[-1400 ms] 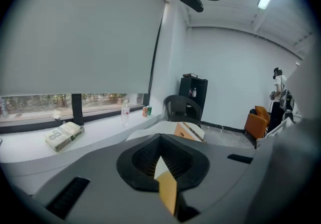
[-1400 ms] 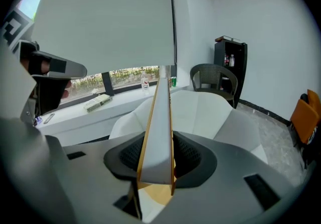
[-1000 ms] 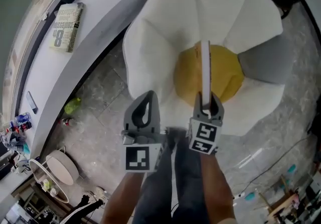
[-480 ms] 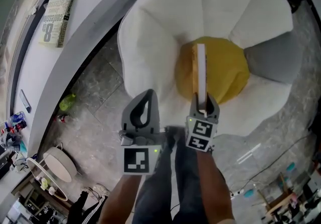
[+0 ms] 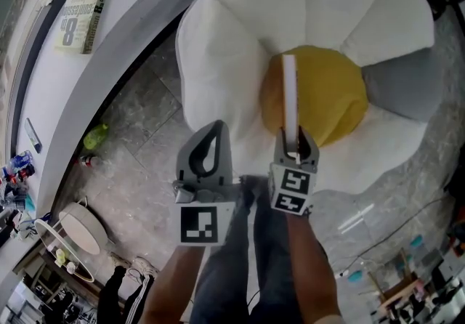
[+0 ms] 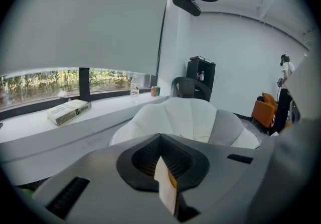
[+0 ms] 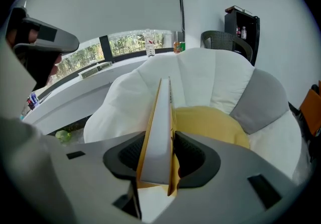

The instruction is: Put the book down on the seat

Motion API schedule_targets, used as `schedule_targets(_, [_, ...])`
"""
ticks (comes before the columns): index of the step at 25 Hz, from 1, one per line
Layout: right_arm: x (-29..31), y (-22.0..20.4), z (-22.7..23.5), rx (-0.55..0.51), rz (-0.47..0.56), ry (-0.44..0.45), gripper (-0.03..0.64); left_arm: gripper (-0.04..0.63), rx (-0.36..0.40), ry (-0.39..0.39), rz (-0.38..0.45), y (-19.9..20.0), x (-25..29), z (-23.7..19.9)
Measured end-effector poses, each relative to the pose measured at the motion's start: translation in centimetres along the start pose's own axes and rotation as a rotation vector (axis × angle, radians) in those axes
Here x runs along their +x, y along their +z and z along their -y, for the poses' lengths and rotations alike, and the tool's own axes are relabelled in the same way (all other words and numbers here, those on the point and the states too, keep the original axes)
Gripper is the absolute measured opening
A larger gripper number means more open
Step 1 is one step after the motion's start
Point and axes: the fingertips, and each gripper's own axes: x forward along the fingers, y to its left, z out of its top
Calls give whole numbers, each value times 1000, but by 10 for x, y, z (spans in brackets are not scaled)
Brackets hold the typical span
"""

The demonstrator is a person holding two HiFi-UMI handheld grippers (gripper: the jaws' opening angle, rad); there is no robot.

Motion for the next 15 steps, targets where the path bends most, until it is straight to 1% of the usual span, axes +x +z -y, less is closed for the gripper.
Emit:
schedule_targets(5, [1,-2,-22,-3,7,61,187,6,-3,8,5,-3,-3,-8])
schedule_targets(9, [4,-2,-42,1,2,113,210,6,-9,11,-6,-6,-5,-13])
schedule_targets(13, [5,-3,-66,14,-1,197,216,6,-8,17,-9,-9,-7,-19])
schedule_targets(15, [4,-2,-76,1,3,221,216,6,-8,19,-5,-10,-8,-22])
